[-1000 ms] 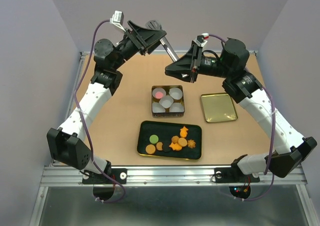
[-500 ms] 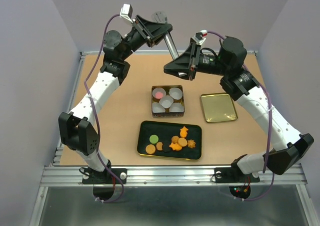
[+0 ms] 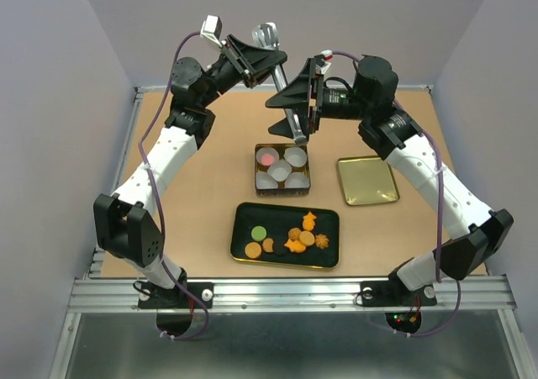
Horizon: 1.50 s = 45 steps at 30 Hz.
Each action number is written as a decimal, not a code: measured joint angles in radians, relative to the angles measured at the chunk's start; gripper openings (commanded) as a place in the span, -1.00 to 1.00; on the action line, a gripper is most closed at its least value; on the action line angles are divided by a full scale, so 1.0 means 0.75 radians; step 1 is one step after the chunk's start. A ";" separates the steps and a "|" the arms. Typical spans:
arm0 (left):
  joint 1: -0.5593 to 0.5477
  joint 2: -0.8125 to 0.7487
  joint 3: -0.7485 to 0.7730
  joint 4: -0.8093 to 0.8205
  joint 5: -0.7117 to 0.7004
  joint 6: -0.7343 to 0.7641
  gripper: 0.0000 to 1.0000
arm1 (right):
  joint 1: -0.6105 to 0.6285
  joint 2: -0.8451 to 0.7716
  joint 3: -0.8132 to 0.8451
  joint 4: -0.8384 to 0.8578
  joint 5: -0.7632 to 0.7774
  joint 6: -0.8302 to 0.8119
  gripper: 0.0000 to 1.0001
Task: Pack the cookies
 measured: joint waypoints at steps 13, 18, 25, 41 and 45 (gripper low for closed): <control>0.008 -0.109 -0.073 -0.162 -0.021 0.013 -0.97 | 0.000 0.116 0.093 0.014 -0.041 -0.087 -0.55; 0.007 -0.109 -0.072 -0.223 -0.018 0.002 -0.84 | 0.000 0.114 0.094 0.001 -0.045 -0.095 -0.64; 0.010 -0.082 -0.040 -0.256 0.032 0.039 0.70 | 0.000 0.111 0.094 -0.011 -0.050 -0.087 -0.81; 0.138 -0.310 -0.216 -0.547 0.075 0.265 0.97 | -0.062 0.075 0.110 -0.310 0.050 -0.297 -0.83; 0.265 -0.512 -0.297 -0.652 0.074 0.357 0.97 | -0.084 0.110 0.284 -0.872 0.296 -0.607 -0.96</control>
